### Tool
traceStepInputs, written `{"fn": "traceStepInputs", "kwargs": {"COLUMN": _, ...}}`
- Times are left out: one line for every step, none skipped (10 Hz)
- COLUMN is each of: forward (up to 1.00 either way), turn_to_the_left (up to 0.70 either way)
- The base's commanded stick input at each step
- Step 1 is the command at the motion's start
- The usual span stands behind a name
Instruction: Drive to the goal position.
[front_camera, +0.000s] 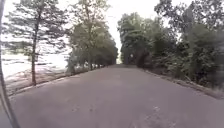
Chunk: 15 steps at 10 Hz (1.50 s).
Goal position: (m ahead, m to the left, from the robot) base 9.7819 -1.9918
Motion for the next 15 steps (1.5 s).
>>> {"fn": "traceStepInputs", "kwargs": {"forward": 0.7, "turn_to_the_left": 0.0}}
{"fn": "traceStepInputs", "kwargs": {"forward": 0.7, "turn_to_the_left": 0.0}}
{"fn": "traceStepInputs", "kwargs": {"forward": 0.7, "turn_to_the_left": 0.0}}
{"fn": "traceStepInputs", "kwargs": {"forward": 0.7, "turn_to_the_left": 0.0}}
{"fn": "traceStepInputs", "kwargs": {"forward": 0.7, "turn_to_the_left": 0.0}}
{"fn": "traceStepInputs", "kwargs": {"forward": 0.7, "turn_to_the_left": 0.0}}
{"fn": "traceStepInputs", "kwargs": {"forward": 0.7, "turn_to_the_left": 0.0}}
{"fn": "traceStepInputs", "kwargs": {"forward": 0.7, "turn_to_the_left": 0.0}}
{"fn": "traceStepInputs", "kwargs": {"forward": 0.7, "turn_to_the_left": 0.0}}
{"fn": "traceStepInputs", "kwargs": {"forward": 0.7, "turn_to_the_left": 0.0}}
{"fn": "traceStepInputs", "kwargs": {"forward": 0.7, "turn_to_the_left": 0.0}}
{"fn": "traceStepInputs", "kwargs": {"forward": 0.7, "turn_to_the_left": 0.0}}
{"fn": "traceStepInputs", "kwargs": {"forward": 0.7, "turn_to_the_left": 0.0}}
{"fn": "traceStepInputs", "kwargs": {"forward": 0.7, "turn_to_the_left": 0.0}}
{"fn": "traceStepInputs", "kwargs": {"forward": 0.7, "turn_to_the_left": 0.0}}
